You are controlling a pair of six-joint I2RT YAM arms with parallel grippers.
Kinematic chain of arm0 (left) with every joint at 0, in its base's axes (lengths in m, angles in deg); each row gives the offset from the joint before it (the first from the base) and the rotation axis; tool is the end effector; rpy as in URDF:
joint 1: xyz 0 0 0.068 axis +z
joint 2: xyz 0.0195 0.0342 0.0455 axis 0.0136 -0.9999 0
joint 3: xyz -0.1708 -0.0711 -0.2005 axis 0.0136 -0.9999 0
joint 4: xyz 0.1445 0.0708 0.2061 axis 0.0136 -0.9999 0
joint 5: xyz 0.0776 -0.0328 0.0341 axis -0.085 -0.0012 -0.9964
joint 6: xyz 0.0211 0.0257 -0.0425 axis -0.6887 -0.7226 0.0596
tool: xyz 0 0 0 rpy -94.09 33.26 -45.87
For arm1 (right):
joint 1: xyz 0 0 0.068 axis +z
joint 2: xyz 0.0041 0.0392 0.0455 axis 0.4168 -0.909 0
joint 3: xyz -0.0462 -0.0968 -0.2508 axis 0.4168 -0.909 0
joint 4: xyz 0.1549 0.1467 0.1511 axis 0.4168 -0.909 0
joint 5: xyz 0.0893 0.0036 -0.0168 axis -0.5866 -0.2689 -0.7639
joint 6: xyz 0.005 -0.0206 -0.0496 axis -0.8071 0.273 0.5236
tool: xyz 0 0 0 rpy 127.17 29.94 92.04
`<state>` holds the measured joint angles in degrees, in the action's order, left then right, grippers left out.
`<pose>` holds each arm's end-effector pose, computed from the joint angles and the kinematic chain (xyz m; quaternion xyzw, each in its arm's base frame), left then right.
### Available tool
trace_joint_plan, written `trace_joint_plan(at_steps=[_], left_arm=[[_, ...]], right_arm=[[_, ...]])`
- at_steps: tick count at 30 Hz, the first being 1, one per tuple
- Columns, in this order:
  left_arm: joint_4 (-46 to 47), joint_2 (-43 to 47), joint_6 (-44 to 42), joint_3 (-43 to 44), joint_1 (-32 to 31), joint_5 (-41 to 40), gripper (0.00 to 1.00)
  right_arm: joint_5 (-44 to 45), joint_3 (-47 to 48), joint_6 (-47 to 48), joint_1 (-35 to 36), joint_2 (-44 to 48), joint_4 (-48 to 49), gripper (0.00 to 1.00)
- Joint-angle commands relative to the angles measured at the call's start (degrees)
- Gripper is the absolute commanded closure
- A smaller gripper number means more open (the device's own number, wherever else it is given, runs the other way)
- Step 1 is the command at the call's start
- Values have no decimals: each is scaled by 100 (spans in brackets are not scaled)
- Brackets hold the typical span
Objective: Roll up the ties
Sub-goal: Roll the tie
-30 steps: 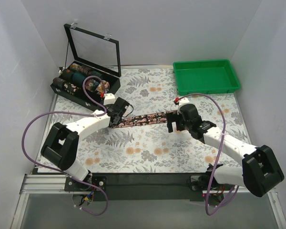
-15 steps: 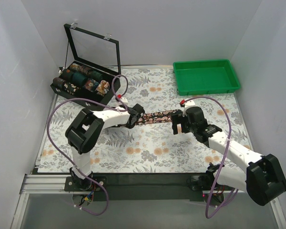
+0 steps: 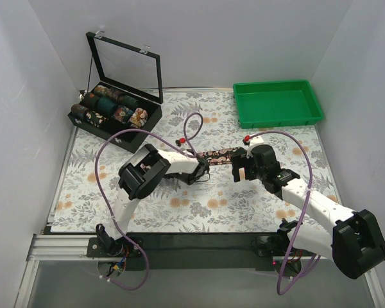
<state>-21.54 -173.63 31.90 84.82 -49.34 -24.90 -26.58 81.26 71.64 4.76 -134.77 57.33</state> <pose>0.2509 -0.2332 0.1129 -0.1786 0.7873 0.3576 0.4694 0.2027 0.1077 0.2114 -0.1236 0.8817 0.0795 0.4484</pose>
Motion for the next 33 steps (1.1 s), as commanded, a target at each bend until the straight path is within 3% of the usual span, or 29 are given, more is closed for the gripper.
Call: trace_joint_plan(at_steps=[1,8,14,25,33], left_arm=[[-488,-200,542,285,-119,-265,81],[-516,-359,375,575,-207,-256,64],[20,-228,-318,584,-312,-116,52],[2567,678,-2691,-119,-339,1342,49],[2596,441,-3167,39,-374,1449,48]], right_arm=[[-66,-74,25,-47,124,149,6],[-119,-92,25,-65,115,176,6],[-137,-92,8,-65,132,167,6],[-216,-65,-19,-73,212,176,7],[-242,-48,-45,-73,177,176,7]])
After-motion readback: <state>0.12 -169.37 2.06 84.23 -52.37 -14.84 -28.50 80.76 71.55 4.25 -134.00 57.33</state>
